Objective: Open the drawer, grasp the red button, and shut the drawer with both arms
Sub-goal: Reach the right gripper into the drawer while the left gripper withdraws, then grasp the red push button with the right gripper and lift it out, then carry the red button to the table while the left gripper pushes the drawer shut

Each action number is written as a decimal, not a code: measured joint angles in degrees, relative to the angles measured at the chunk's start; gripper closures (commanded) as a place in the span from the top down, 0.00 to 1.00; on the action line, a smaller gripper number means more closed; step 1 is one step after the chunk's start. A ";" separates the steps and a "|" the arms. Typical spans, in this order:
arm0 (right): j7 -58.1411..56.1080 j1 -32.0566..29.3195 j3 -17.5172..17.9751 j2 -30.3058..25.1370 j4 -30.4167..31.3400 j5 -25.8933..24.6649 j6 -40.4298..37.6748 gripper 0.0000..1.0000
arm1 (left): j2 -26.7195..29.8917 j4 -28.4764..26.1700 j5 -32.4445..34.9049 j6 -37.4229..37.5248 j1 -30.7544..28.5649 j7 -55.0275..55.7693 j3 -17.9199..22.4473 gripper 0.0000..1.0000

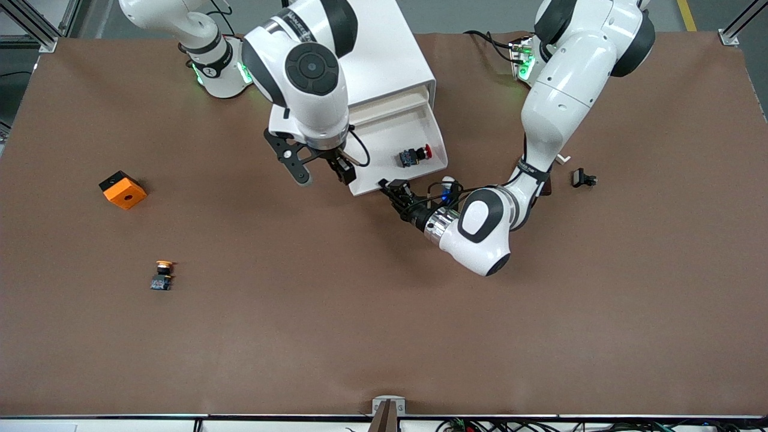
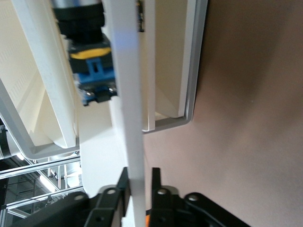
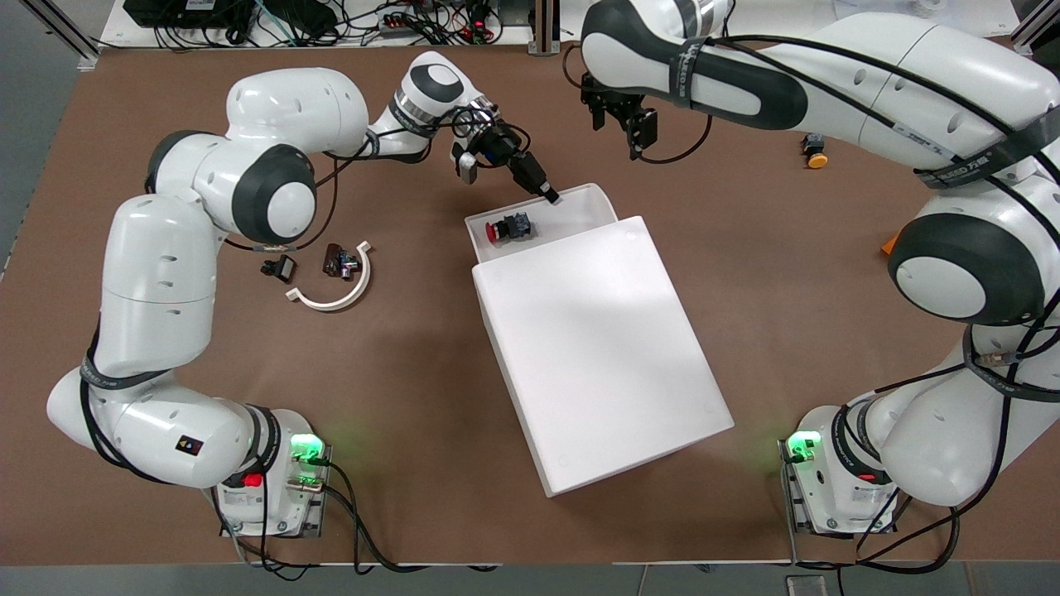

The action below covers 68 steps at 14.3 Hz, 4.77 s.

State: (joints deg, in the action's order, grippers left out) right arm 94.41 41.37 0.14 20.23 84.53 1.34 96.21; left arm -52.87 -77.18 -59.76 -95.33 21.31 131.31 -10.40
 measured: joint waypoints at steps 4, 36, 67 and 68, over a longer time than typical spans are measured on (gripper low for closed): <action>2.32 1.51 0.00 0.04 -0.14 0.02 1.38 1.00 | 0.01 1.52 0.00 -0.65 -1.71 -7.05 0.03 1.00; 22.88 11.47 0.01 16.67 -8.08 6.62 11.19 0.97 | 24.77 9.11 61.86 7.08 -13.16 -87.49 0.98 1.00; -39.05 -3.40 -2.15 7.00 -12.03 7.64 -3.27 0.00 | 27.52 -7.81 61.94 -7.45 -16.27 -106.71 -2.64 1.00; -43.63 -5.57 -2.23 5.25 -9.42 7.61 -3.21 0.00 | 27.50 -8.31 61.94 -8.24 -15.54 -106.64 -2.98 1.00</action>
State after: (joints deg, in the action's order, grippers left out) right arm 50.78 35.80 -2.09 25.48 75.11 8.95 93.00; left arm -25.37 -85.50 2.18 -103.57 5.77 24.67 -13.38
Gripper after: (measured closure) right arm 0.581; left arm 0.000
